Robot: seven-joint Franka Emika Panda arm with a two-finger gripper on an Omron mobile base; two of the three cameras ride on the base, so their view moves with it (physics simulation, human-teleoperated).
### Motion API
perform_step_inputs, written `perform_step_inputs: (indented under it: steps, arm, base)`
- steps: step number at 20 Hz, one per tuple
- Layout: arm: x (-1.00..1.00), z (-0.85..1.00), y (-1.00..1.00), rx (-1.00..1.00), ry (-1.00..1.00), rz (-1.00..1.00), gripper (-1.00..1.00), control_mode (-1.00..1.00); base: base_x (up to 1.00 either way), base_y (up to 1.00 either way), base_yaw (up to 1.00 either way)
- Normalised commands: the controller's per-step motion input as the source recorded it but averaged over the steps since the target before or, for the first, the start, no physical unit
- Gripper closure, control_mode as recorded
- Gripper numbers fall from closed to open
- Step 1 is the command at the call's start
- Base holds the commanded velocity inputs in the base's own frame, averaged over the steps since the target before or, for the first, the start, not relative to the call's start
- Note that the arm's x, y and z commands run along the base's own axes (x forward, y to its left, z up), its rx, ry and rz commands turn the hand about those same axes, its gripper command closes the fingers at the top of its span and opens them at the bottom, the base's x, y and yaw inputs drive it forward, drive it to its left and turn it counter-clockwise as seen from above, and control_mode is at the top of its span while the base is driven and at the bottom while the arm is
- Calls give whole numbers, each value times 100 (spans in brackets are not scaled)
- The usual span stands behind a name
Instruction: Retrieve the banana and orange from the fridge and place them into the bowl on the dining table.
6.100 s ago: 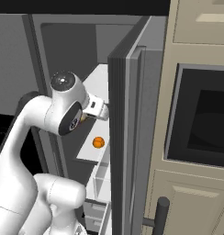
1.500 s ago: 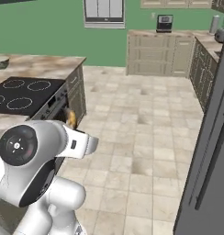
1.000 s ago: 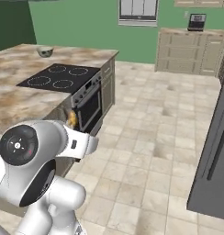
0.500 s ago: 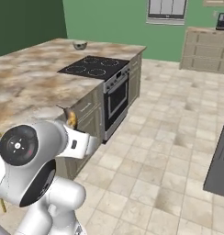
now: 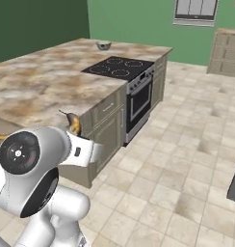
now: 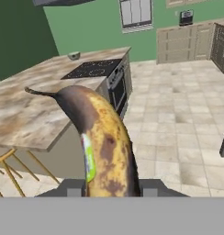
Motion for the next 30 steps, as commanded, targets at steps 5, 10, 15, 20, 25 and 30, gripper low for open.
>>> perform_step_inputs:
  steps: [5,10,15,20,25,30]
  arm:
    - [0,0,0,0,0,0,100,100]
    - [0,0,0,0,0,0,100,100]
    - [0,0,0,0,0,0,100,100]
    - [0,0,0,0,0,0,100,100]
    - [0,0,0,0,0,0,100,100]
    - [0,0,0,0,0,0,100,100]
  base:
    - [-3,33,16]
    - [0,47,15]
    - [0,47,14]
    - [0,59,13]
    - [0,93,10]
    - [0,100,3]
